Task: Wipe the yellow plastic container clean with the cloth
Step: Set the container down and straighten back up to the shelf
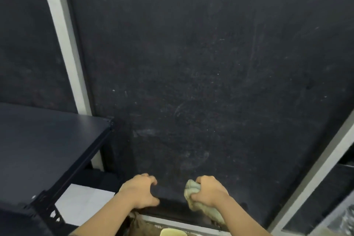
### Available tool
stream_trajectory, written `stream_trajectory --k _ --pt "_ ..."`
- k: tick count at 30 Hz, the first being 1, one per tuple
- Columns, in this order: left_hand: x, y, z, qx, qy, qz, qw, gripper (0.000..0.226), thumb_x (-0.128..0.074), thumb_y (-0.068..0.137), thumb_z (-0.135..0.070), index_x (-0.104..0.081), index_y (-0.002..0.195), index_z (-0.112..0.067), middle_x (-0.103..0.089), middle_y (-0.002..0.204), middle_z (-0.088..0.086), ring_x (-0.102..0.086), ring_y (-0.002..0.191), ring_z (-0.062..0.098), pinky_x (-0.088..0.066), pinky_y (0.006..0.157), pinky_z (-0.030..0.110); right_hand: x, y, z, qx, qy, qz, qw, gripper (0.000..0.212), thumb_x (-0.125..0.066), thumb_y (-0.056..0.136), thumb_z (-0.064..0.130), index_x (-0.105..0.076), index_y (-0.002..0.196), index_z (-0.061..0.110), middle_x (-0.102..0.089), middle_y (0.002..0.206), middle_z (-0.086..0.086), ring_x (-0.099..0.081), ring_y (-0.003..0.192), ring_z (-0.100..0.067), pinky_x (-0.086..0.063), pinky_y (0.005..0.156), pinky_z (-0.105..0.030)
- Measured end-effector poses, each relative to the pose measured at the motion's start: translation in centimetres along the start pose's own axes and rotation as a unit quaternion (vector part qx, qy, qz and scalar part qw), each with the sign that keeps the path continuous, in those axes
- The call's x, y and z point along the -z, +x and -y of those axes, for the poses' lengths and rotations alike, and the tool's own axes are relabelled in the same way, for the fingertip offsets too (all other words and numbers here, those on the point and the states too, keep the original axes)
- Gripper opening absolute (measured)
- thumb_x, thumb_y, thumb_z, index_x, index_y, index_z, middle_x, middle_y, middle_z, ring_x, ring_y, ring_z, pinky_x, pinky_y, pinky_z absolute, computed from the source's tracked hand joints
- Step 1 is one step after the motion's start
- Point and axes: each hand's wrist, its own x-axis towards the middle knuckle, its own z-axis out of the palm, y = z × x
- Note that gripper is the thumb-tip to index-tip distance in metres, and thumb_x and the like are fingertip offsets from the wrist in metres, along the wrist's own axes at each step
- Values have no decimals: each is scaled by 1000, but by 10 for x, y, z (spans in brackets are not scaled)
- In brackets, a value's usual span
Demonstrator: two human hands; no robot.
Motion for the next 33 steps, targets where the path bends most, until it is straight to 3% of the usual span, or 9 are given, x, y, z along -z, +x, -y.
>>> stream_trajectory --k 5,11,17,23,33 --pt "15 -21 31 47 -42 -20 998 70 -66 68 -49 -47 132 -27 -47 131 -6 -48 119 16 -44 101 34 3 13 35 52 -8 12 999 20 -56 63 37 -54 79 24 -56 80 5 -56 76 -17 -40 57 -25" --pt "35 -65 81 116 -35 -117 986 69 -63 73 -49 -44 135 -25 -47 136 -6 -47 123 17 -42 100 31 -4 30 106 136 -1 33 990 27 -56 63 38 -61 86 26 -60 85 6 -60 81 -15 -42 59 -27" --pt "75 -100 137 167 -38 -184 968 64 -63 71 -50 -49 129 -26 -52 126 -3 -53 112 17 -48 92 33 -11 45 200 220 19 22 975 21 -58 59 38 -58 79 30 -63 83 6 -61 78 -15 -45 60 -28" --pt "109 -112 200 206 -17 -193 959 68 -61 73 -50 -43 135 -27 -46 136 -4 -48 122 19 -46 94 35 -18 65 294 264 34 8 964 30 -59 58 37 -63 85 24 -68 84 3 -63 78 -15 -53 72 -35" --pt "132 -96 278 238 -8 -167 957 66 -61 75 -50 -42 134 -27 -46 133 -6 -47 121 18 -47 90 33 -41 103 388 271 34 -13 962 25 -58 65 38 -62 88 27 -66 86 4 -62 78 -15 -48 63 -30"
